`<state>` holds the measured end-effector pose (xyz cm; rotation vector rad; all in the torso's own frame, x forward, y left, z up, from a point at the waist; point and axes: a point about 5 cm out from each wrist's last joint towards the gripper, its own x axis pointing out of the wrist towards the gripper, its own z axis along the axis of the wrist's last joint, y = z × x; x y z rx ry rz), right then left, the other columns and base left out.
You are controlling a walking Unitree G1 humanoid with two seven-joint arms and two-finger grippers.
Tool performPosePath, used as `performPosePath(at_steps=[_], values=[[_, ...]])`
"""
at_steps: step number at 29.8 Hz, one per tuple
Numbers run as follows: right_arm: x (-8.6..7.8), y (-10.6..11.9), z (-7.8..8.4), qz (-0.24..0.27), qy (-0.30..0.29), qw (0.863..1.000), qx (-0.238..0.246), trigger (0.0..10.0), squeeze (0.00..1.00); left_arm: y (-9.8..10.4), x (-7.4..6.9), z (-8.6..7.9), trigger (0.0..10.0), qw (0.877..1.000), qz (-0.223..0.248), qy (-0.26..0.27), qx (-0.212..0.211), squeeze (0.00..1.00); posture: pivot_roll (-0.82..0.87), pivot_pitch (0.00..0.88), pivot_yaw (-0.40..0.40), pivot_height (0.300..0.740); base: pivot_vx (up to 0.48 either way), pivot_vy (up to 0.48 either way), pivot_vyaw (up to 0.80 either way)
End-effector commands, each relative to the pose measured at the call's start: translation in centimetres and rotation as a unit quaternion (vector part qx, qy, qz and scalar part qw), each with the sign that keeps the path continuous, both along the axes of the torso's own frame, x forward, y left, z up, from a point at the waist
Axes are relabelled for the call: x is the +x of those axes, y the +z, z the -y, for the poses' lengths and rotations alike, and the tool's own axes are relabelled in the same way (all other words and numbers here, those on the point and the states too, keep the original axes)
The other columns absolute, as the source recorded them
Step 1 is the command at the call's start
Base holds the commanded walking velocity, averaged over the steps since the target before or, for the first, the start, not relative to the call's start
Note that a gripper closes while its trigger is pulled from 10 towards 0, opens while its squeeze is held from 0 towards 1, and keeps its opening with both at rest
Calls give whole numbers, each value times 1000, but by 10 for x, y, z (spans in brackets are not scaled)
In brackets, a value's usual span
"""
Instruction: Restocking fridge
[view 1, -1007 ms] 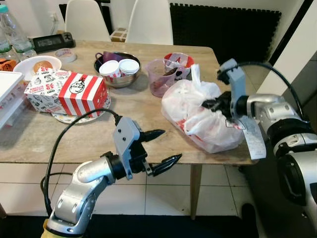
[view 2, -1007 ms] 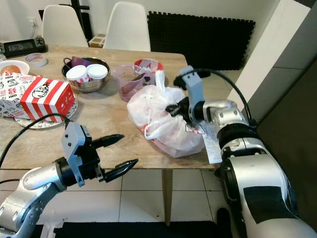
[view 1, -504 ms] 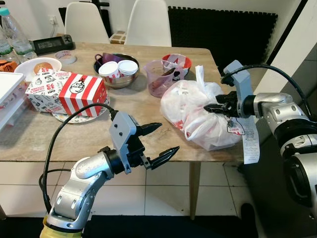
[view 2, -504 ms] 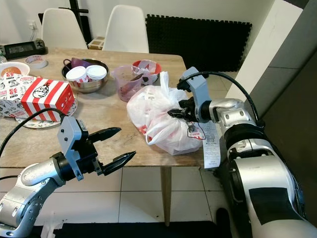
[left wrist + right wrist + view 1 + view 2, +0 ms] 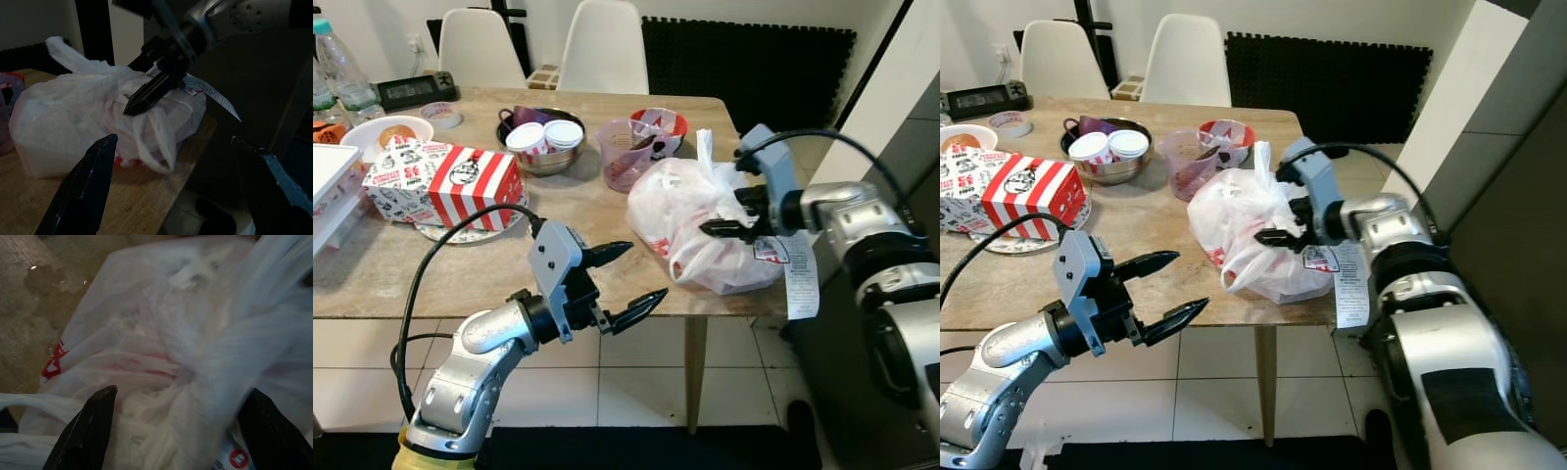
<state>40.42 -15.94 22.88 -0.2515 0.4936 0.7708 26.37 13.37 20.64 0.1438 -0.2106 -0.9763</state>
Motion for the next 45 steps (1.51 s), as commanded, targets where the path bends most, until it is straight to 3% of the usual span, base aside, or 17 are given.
performPosePath(at_steps=[1,13,14,15,16,17,36,45], values=[[-1,-11,5,-13,-27,1000,-7,10000,0,-5,-1,0,10000,1000,-8,-1,8,0,-16,84,-82,740,0,0,0],[4,-11,6,4,-105,994,34,10000,0,-5,-1,-2,10000,1000,-7,3,9,0,-11,88,-86,740,0,0,0],[4,-10,7,4,-108,993,39,9608,0,-5,-1,-2,10000,1000,-7,3,9,0,-12,88,-90,740,0,0,0],[5,-9,7,4,-112,993,44,2863,0,-5,-1,-2,10000,1000,-7,3,9,0,-12,88,-90,740,0,0,0],[5,-9,7,4,-112,993,44,2863,0,-5,-1,-2,10000,1000,-7,3,9,0,-12,88,-90,740,0,0,0],[5,-8,8,4,-115,992,47,0,0,-5,-1,-2,10000,1000,-7,3,9,0,-12,88,-90,740,0,0,0],[3,-9,14,-7,-119,991,68,0,0,-6,0,-1,10000,1000,-10,-3,13,0,-14,88,-83,740,0,0,0],[4,12,15,7,-104,988,116,0,0,-4,5,-4,10000,1000,-8,-5,19,0,-4,71,-53,740,0,0,0]])
